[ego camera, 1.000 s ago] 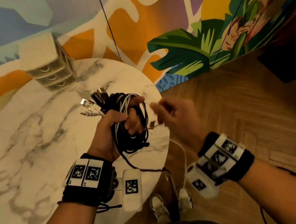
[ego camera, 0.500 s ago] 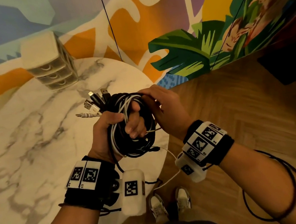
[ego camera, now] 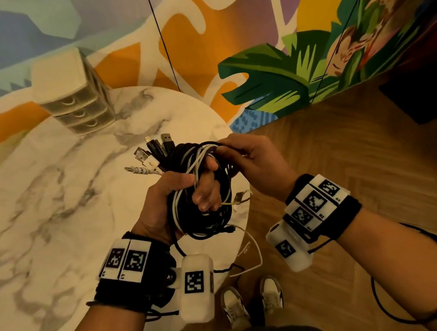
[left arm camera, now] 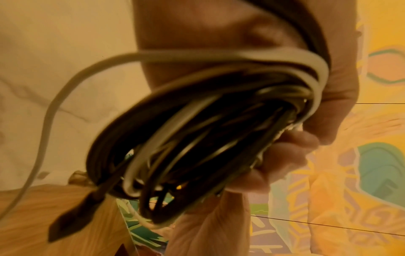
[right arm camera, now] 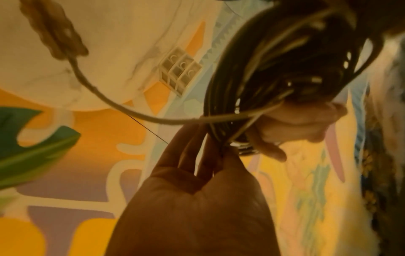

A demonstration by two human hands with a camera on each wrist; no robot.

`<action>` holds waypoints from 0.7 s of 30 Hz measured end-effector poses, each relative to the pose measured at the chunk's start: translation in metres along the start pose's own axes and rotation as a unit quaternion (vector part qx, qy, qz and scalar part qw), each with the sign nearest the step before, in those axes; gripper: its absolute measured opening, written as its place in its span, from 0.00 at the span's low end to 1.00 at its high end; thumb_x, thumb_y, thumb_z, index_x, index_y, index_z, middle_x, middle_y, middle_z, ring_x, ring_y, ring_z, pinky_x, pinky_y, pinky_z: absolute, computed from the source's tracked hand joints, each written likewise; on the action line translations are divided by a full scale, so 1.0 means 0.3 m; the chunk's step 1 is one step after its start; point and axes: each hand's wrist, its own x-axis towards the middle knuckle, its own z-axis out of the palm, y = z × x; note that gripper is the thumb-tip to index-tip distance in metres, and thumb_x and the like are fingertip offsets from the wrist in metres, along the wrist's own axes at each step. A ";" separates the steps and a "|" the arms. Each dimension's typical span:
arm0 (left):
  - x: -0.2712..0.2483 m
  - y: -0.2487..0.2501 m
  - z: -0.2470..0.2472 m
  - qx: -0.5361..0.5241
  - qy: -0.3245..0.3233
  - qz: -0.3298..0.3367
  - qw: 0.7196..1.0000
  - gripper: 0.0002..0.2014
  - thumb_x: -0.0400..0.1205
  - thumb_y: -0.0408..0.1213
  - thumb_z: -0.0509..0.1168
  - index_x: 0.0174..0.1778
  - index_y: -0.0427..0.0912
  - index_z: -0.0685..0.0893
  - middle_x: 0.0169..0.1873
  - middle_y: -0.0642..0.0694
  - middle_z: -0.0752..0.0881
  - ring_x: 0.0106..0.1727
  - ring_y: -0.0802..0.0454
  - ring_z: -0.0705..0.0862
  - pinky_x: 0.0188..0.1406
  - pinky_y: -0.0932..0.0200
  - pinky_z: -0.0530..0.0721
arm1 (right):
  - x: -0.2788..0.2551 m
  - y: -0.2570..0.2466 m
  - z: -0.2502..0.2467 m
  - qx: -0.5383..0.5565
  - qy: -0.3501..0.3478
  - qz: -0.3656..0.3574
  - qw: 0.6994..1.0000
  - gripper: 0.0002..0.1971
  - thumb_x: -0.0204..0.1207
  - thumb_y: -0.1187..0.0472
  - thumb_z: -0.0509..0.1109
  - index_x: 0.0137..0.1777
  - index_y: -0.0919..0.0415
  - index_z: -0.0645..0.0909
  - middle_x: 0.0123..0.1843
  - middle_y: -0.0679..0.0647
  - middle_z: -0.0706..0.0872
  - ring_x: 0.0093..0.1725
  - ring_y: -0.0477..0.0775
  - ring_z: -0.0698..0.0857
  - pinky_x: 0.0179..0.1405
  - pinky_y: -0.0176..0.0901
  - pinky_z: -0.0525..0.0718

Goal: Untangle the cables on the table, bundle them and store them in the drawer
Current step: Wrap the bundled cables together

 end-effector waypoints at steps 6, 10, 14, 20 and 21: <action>-0.001 -0.008 -0.008 -0.008 0.000 0.000 1.000 0.17 0.71 0.36 0.65 0.54 0.33 0.75 0.23 0.47 0.74 0.25 0.52 0.73 0.33 0.55 0.76 | 0.010 -0.003 -0.001 0.177 -0.046 0.157 0.971 0.11 0.83 0.66 0.60 0.55 0.68 0.83 0.41 0.55 0.85 0.38 0.44 0.85 0.33 0.39 0.86; 0.001 -0.008 -0.007 -0.010 0.002 -0.002 1.000 0.17 0.70 0.36 0.65 0.52 0.32 0.74 0.21 0.47 0.73 0.23 0.52 0.71 0.29 0.56 0.74 | 0.011 0.012 0.017 0.292 -0.054 0.254 0.920 0.09 0.83 0.63 0.61 0.48 0.61 0.83 0.43 0.56 0.83 0.42 0.50 0.82 0.46 0.45 0.81; -0.006 -0.016 -0.012 -0.022 0.004 -0.014 1.000 0.16 0.69 0.35 0.65 0.51 0.32 0.74 0.19 0.47 0.70 0.20 0.53 0.70 0.26 0.57 0.73 | 0.023 0.036 0.021 0.350 -0.123 0.341 0.864 0.12 0.81 0.57 0.62 0.59 0.62 0.80 0.57 0.61 0.79 0.56 0.57 0.78 0.64 0.52 0.76; 0.014 -0.010 -0.018 0.008 0.087 0.060 0.994 0.15 0.67 0.37 0.67 0.46 0.35 0.75 0.18 0.49 0.70 0.20 0.53 0.68 0.25 0.58 0.73 | 0.001 0.000 0.084 0.189 0.001 0.360 0.914 0.22 0.81 0.43 0.60 0.54 0.64 0.77 0.48 0.59 0.81 0.42 0.52 0.81 0.42 0.43 0.79; 0.018 -0.003 -0.021 0.021 0.117 0.078 0.990 0.15 0.66 0.37 0.67 0.45 0.35 0.75 0.19 0.49 0.69 0.20 0.53 0.68 0.25 0.58 0.73 | -0.015 0.001 0.093 0.119 0.063 0.327 0.936 0.24 0.81 0.41 0.59 0.53 0.66 0.76 0.46 0.58 0.80 0.39 0.50 0.79 0.37 0.40 0.78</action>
